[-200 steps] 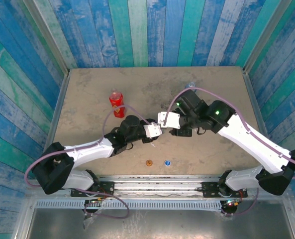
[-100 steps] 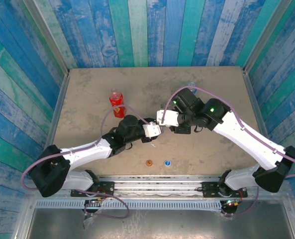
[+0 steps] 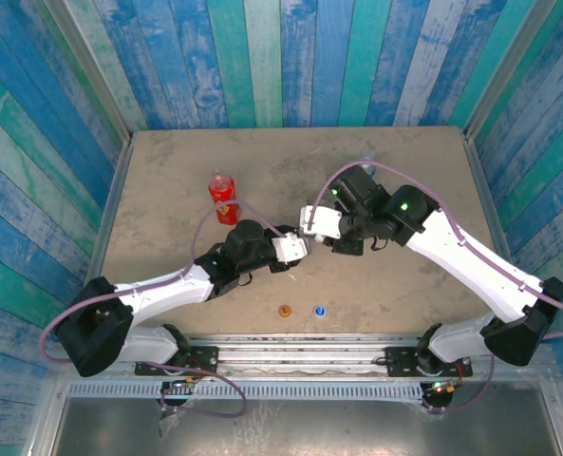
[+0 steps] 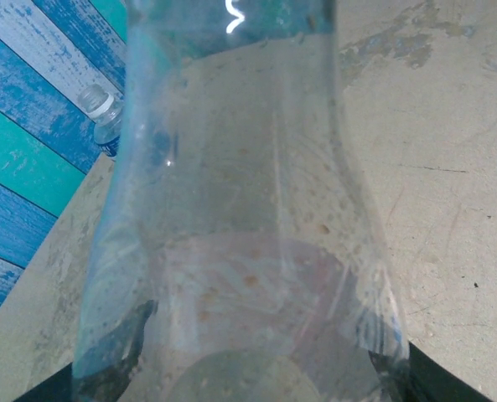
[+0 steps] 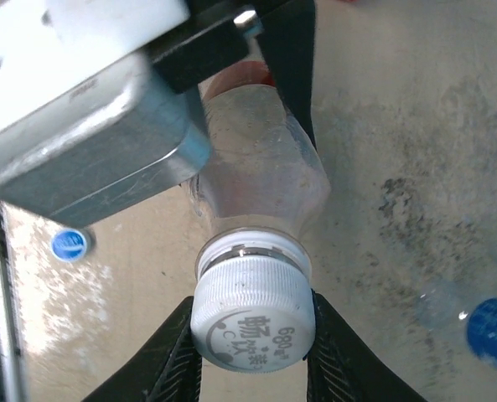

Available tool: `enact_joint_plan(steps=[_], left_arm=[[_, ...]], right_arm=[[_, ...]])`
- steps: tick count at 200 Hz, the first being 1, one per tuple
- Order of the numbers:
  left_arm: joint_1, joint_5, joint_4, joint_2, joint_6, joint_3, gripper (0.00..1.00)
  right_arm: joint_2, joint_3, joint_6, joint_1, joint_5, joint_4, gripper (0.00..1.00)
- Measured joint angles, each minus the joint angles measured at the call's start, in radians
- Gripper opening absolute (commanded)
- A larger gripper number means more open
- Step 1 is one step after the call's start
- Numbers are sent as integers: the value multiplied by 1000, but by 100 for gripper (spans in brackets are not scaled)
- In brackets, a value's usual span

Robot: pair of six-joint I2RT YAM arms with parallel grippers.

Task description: Screw on the bottle caps

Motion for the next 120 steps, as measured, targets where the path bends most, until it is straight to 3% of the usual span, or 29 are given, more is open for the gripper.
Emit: enact_joint_plan(steps=[19, 61, 91, 120], left_arm=[[0, -7, 22, 0, 2, 0, 53], [2, -35, 51, 0, -4, 0, 53], [6, -60, 53, 0, -12, -8, 53], [6, -64, 55, 0, -16, -23, 54]], right_arm=[[-13, -2, 167, -1, -3, 13, 18], [-39, -40, 737, -15, -42, 92, 11], [-11, -34, 974, -50, -113, 101, 25], [7, -28, 921, -69, -169, 85, 45]])
